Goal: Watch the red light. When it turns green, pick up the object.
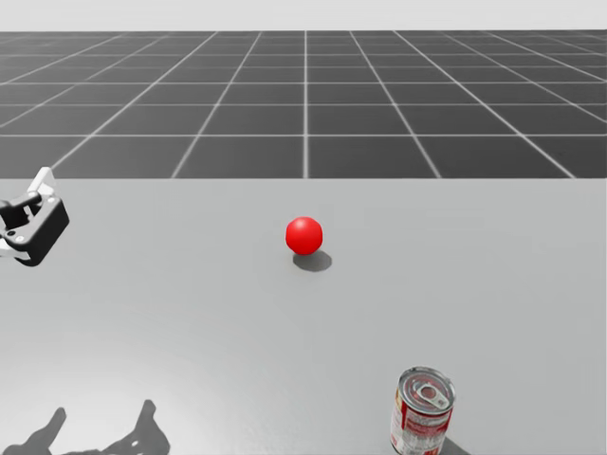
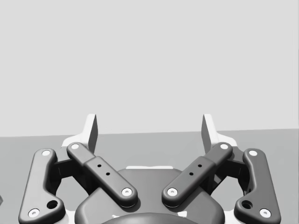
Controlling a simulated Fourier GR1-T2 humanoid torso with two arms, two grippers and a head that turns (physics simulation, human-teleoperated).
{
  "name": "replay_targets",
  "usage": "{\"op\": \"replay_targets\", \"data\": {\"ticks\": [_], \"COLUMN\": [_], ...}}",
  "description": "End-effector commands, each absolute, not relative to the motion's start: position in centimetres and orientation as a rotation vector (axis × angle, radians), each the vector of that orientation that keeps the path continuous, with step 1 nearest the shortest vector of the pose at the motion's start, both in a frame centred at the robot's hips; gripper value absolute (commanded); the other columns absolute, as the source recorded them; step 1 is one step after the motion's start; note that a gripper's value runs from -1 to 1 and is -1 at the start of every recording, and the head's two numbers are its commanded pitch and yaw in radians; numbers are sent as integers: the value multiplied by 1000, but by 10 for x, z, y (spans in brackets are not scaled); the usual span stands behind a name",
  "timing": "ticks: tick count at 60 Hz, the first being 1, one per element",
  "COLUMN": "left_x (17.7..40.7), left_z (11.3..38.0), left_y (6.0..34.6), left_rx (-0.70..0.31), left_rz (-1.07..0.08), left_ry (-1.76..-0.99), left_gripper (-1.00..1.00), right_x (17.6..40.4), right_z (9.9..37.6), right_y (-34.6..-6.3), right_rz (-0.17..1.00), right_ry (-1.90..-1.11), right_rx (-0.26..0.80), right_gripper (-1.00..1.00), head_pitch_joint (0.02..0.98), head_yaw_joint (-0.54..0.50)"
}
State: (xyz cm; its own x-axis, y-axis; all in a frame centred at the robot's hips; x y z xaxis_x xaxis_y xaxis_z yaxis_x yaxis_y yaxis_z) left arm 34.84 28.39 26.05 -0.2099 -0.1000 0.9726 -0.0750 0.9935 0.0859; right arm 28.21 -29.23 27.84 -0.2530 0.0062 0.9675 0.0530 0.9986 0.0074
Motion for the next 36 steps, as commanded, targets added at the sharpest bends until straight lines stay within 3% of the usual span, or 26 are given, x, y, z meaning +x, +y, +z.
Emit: {"op": "replay_targets", "data": {"ticks": [1,36], "left_x": [349,349], "left_z": [260,260], "left_y": [284,284], "left_rx": [129,129], "left_rz": [-23,-23], "left_ry": [-1784,-1784], "left_gripper": [-1000,-1000], "right_x": [282,282], "right_z": [279,279], "right_y": [-293,-293], "right_rz": [-42,-40], "right_ry": [-1824,-1820], "right_rx": [-43,-43], "right_gripper": [-1000,-1000], "head_pitch_joint": [552,552], "head_yaw_joint": [5,9]}}
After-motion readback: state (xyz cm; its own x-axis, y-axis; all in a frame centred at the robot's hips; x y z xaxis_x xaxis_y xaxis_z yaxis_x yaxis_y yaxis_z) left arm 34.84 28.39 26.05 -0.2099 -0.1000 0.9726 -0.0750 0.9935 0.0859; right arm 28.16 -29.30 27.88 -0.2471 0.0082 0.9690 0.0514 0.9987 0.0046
